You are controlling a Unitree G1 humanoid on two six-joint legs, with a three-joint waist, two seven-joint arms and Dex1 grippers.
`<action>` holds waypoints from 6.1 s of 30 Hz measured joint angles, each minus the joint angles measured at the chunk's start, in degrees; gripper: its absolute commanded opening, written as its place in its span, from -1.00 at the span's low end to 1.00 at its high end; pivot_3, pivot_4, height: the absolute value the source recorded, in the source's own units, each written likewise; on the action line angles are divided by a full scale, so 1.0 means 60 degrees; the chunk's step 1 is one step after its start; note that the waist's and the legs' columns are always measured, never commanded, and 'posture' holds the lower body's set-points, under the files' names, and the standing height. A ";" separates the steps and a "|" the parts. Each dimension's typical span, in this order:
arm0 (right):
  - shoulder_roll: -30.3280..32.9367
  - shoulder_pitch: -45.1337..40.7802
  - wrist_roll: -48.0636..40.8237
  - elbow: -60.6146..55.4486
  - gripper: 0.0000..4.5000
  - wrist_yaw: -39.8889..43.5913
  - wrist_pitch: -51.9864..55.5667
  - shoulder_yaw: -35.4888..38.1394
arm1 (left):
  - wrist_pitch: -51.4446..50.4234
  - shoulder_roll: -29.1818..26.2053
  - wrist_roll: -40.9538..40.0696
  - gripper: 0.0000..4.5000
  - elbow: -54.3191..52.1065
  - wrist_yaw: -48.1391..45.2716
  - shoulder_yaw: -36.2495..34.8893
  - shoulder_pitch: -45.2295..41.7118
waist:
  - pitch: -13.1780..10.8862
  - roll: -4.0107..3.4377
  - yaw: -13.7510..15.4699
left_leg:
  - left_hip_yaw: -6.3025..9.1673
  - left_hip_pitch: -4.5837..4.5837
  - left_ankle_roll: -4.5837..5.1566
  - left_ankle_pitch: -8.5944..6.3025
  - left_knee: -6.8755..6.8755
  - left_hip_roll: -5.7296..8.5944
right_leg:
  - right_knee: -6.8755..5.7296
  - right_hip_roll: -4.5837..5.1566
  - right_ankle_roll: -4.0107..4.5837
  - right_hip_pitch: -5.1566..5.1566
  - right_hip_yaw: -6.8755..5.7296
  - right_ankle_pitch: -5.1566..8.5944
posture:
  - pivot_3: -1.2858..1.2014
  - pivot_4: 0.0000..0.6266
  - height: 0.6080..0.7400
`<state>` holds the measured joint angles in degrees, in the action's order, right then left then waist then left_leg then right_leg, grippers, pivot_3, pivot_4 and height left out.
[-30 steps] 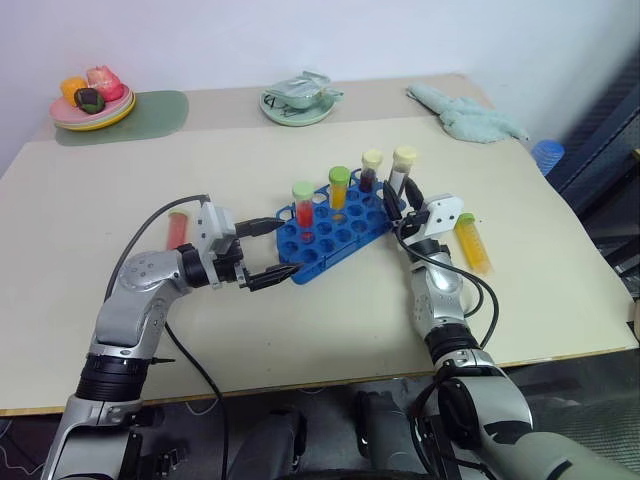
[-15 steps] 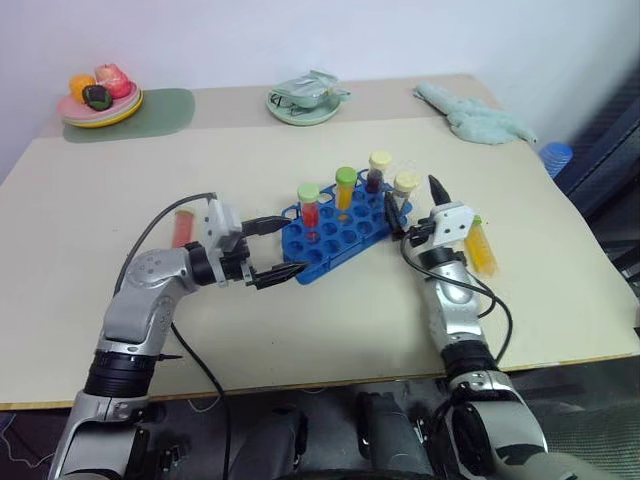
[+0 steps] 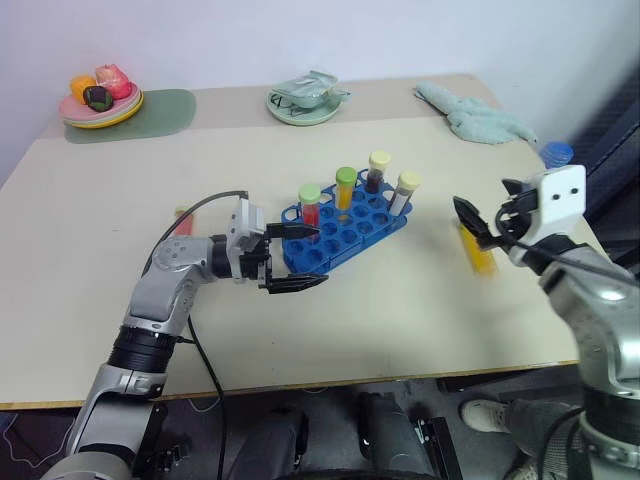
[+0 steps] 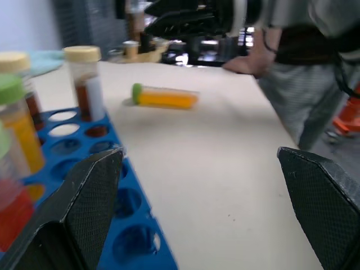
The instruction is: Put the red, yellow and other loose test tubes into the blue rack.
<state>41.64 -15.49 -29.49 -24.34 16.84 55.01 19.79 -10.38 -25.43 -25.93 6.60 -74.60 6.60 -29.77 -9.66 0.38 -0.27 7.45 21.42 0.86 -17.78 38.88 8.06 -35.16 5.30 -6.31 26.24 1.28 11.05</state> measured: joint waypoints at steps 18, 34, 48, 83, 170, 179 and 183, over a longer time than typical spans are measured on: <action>0.1014 -0.3835 0.0920 0.6263 0.86 0.1734 0.1986 -0.2590 | 0.0411 0.0385 0.0483 1.00 0.0194 -0.0259 0.0642 -0.0020 | -0.0001 -0.0001 -0.0047 | -0.0025 0.0007 0.0003 -0.0001 0.0005 0.0000 | -0.0001 0.0011 -0.0002 0.0011 0.0002 -0.0001 | 0.03 -0.52 1.00; 0.0932 -0.5843 0.3284 1.0019 -0.35 0.4100 -0.0186 -0.5121 | 0.0536 0.0218 0.0511 1.00 -0.0143 0.0234 0.0613 0.0507 | 0.0003 0.0003 -0.0042 | -0.0027 0.0008 0.0008 -0.0005 0.0020 0.0002 | -0.0001 0.0011 -0.0003 0.0004 -0.0003 -0.0002 | 0.03 -0.52 1.00; 0.0718 -0.2324 0.1681 0.3174 -0.35 0.4591 0.1179 -0.2306 | 0.0530 -0.0125 0.0473 1.00 -0.0146 0.0297 0.0318 0.0574 | -0.0003 -0.0006 -0.0064 | -0.0018 0.0018 0.0006 -0.0007 0.0007 -0.0003 | -0.0004 0.0001 -0.0005 0.0027 0.0001 -0.0002 | 0.03 -0.52 1.00; -0.6333 -0.1928 0.2843 0.6391 -0.35 0.1674 -1.1778 -0.2964 | -0.1633 -0.0518 -0.0494 1.00 -0.3719 0.3530 -0.1202 0.2659 | -0.0004 -0.0015 -0.0153 | -0.0017 -0.0008 -0.0013 0.0004 0.0000 -0.0003 | -0.0025 -0.0042 -0.0009 0.0024 0.0014 -0.0006 | 0.03 -0.52 1.00; -0.1984 0.0347 0.1544 0.0934 0.70 0.3411 -0.8133 -0.3230 | -0.5229 -0.1208 -0.1131 1.00 -0.3657 0.8866 -0.3712 0.1690 | 0.0003 -0.0021 0.0018 | -0.0004 -0.0010 -0.0018 0.0004 -0.0010 -0.0003 | -0.0008 -0.0043 -0.0009 0.0012 0.0016 -0.0005 | 0.03 -0.52 1.00; 0.1110 0.0210 -0.1536 -0.0719 0.70 0.5808 -0.5124 -0.1854 | -1.1238 -0.1936 -0.0641 1.00 -0.0450 1.1251 -0.3689 -0.2957 | -0.0011 0.0008 0.0085 | -0.0005 -0.0007 -0.0016 0.0002 -0.0004 -0.0005 | -0.0010 -0.0044 -0.0013 0.0013 0.0007 -0.0004 | 0.03 -0.52 1.00; 0.1539 -0.0365 -0.2368 -0.0791 0.70 0.6341 -0.4301 -0.1834 | -1.2738 -0.1989 0.0037 1.00 0.1883 1.1467 -0.3432 -0.4539 | -0.0015 0.0017 0.0134 | -0.0002 -0.0001 -0.0014 0.0000 0.0000 -0.0002 | -0.0008 -0.0039 -0.0014 0.0017 0.0002 -0.0005 | 0.03 -0.52 1.00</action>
<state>50.87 -17.68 -43.70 -29.09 54.89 29.21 8.78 -86.81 -37.36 -25.71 17.89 -5.79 -13.99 -57.00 -9.75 0.49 0.53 7.43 21.42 0.78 -17.78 38.88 8.05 -35.21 5.07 -6.39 26.34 1.29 11.02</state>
